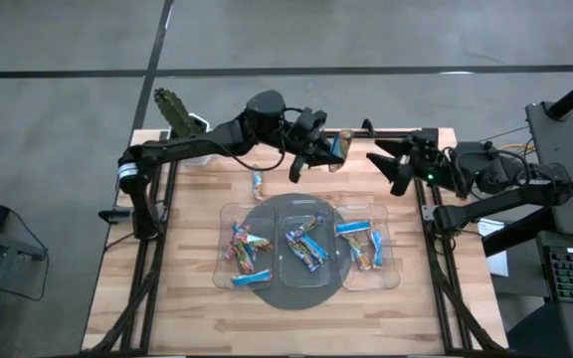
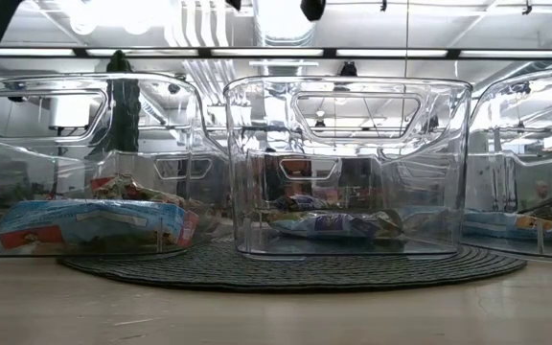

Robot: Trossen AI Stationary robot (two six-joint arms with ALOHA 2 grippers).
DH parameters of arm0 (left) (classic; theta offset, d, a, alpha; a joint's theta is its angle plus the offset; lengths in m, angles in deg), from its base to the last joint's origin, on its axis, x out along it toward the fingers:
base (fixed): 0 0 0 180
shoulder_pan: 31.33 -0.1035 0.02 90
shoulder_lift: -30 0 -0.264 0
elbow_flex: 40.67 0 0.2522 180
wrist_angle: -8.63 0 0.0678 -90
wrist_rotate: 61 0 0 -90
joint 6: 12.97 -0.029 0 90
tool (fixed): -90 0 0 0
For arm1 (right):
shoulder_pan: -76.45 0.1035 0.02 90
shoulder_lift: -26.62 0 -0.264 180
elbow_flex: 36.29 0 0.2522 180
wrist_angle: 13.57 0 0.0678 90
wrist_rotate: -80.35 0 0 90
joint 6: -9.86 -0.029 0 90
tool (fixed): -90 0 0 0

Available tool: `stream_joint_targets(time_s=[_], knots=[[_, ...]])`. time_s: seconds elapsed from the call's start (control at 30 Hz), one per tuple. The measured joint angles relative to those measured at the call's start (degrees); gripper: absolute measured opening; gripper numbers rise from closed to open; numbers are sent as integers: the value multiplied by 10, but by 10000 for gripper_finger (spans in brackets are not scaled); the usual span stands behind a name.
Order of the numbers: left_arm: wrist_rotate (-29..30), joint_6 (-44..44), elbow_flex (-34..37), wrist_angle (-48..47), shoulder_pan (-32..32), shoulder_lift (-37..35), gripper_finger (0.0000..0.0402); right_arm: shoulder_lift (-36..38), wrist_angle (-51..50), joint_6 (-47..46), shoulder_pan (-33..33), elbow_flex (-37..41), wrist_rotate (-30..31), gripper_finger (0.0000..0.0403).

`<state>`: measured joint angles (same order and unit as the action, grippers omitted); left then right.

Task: Pick and place Granola Bars by type
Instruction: Put the yellow granola bar into the right transparent bin

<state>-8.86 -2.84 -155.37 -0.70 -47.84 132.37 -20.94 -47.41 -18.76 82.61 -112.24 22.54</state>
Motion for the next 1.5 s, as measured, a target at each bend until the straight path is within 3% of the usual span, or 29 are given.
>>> stream_joint_targets(time_s=[0.53, 0.77, 1.13, 1.3, 1.5], knots=[[-59, 38, 1, 20, 12, 20, 25, -56, 89, 35, -6, -13, -94, 279], [-64, 47, 1, 21, 12, 20, 25, -96, 84, 63, -7, -64, -129, 279], [-76, 54, 1, 27, 22, 19, 25, -146, 40, 80, -17, -110, -132, 273], [-76, 54, 1, 26, 22, 19, 25, -152, 31, 87, -17, -123, -133, 238], [-75, 60, 1, 26, 22, 19, 25, -149, 27, 87, -17, -129, -143, 156]])
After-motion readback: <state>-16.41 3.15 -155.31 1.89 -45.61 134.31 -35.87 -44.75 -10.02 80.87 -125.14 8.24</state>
